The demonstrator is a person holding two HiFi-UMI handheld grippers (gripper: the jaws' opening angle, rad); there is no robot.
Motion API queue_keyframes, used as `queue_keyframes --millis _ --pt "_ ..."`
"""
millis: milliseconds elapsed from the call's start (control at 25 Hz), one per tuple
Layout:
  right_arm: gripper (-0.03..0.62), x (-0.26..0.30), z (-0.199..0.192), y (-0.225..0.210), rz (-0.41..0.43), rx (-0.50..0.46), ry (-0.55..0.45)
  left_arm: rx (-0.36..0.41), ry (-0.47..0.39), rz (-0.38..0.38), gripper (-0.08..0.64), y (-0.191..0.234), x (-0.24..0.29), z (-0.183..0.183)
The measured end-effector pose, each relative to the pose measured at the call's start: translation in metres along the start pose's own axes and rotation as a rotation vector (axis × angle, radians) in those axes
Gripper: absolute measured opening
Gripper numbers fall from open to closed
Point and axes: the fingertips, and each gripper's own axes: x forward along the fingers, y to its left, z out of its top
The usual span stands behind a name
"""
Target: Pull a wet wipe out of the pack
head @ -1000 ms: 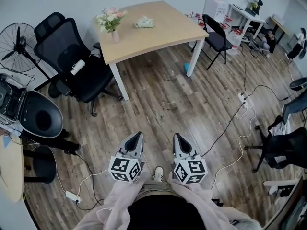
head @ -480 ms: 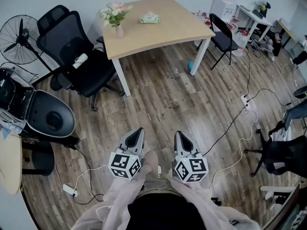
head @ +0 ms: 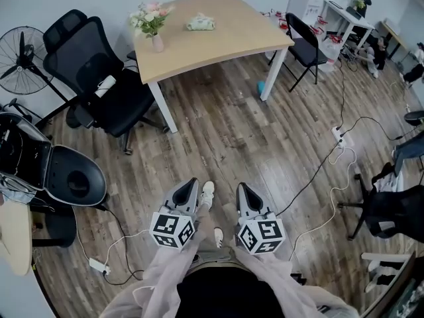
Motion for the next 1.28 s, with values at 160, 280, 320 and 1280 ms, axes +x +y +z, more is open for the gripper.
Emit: queue_keyframes --millis 160,280,320,1280 --pt "0.012 0.019 0.009 -0.012 -0.011 0.0 0.001 0.001 0.001 -0.005 0.012 0.007 0.023 0.008" --pt "0.012 0.036 0.017 -0.019 -0.018 0.0 0.003 -0.002 -0.001 -0.006 0.012 0.016 0.04 0.017" --pt "0.012 0.043 0.02 -0.021 -0.018 -0.002 0.003 -0.002 -0.001 -0.008 0.012 0.019 0.046 0.02" --pt "0.012 0.195 0.092 -0.067 -0.057 -0.011 0.01 0.0 -0.001 -0.016 0.012 0.1 0.184 0.096"
